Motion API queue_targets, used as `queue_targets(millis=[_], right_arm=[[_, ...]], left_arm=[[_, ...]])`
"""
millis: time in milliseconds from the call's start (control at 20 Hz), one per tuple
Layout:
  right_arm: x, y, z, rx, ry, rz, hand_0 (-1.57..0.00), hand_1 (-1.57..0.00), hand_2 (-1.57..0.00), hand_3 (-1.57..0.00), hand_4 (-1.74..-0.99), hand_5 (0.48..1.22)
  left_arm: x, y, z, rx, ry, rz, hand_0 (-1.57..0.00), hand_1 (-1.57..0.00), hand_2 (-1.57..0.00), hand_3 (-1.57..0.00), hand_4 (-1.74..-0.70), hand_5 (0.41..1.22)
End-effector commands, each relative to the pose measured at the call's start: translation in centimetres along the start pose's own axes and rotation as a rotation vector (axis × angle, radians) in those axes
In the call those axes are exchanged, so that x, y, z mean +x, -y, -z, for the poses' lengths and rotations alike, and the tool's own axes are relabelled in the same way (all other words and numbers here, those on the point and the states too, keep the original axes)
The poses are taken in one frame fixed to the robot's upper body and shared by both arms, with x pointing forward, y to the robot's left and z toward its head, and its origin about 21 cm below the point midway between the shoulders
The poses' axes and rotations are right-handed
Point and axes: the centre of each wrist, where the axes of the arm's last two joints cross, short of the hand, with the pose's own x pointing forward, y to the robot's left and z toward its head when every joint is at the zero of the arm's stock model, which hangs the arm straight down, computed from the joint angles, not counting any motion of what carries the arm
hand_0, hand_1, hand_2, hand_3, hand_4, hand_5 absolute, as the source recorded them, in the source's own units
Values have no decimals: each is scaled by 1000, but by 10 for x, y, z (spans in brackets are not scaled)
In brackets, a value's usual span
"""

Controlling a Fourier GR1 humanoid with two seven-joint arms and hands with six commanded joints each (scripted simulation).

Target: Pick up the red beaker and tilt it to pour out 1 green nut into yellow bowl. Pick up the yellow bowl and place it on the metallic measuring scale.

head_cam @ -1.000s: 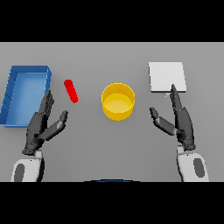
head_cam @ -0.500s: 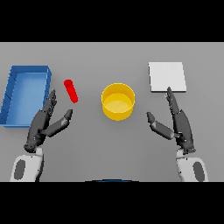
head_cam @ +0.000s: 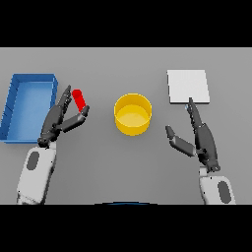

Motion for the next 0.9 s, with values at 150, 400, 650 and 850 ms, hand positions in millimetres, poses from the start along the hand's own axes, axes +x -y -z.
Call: queue_targets(millis=[150, 400, 650, 850], right_arm=[[2, 0, 0, -1, -9, 14, 1, 1, 1, 1, -1229, 628], [2, 3, 2, -10, -16, 5, 1, 1, 1, 1, -1234, 635], [4, 3, -5, -13, -4, 7, 1, 1, 1, 1, -1245, 642], [5, 3, -4, -12, -16, 7, 1, 1, 1, 1, -1244, 644]], left_arm=[[1, 4, 17, -13, 25, 30, 1, 1, 1, 1, -1201, 654], [2, 7, 35, -8, -5, 60, 1, 1, 1, 1, -1199, 669], [-3, 14, 49, 4, 11, 18, 1, 1, 1, 1, -1246, 695], [-10, 18, 58, 23, 45, -66, -4, -7, -54, -37, -1328, 738]])
